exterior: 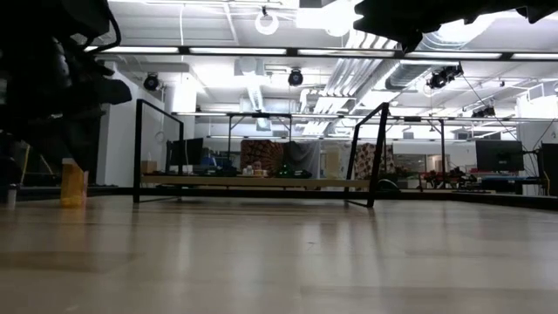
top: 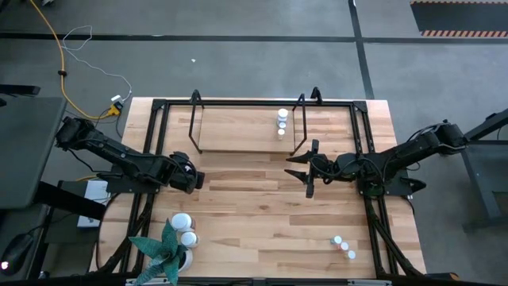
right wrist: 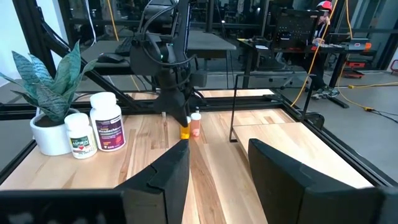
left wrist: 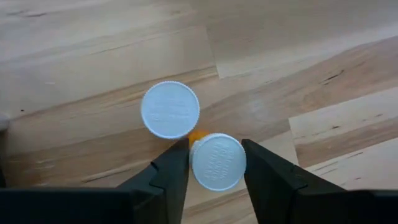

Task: Pick and place medicine bottles onto shelf by color
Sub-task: Put the orange pill bottle on the shelf

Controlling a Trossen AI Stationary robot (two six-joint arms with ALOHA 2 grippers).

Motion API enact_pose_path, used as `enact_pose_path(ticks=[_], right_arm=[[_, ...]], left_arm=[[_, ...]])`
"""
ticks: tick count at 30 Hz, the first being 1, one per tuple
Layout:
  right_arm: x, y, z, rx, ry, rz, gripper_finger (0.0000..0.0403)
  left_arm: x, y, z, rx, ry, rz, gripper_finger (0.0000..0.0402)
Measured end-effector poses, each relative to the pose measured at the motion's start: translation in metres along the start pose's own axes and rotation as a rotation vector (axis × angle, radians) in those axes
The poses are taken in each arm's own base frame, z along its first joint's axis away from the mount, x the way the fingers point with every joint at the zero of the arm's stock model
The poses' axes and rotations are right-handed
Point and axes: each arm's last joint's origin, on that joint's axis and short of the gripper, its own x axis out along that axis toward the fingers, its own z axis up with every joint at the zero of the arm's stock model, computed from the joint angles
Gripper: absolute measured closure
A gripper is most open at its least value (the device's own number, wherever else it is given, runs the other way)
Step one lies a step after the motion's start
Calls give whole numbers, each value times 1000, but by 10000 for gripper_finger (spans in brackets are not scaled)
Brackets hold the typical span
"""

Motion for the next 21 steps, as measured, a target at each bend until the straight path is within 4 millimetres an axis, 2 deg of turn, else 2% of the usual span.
enact_pose_path(ticks=[11,15,21], right_arm=[[0,0,0,0,0,0,247],[0,0,0,0,1,0,247],[0,0,0,0,1,0,247]], left_arm=[[-4,-5,-1,40,71,-24,288],[-19,-20,0,121,97,-120,289],[-56,-54,10,232,64,-354,290]])
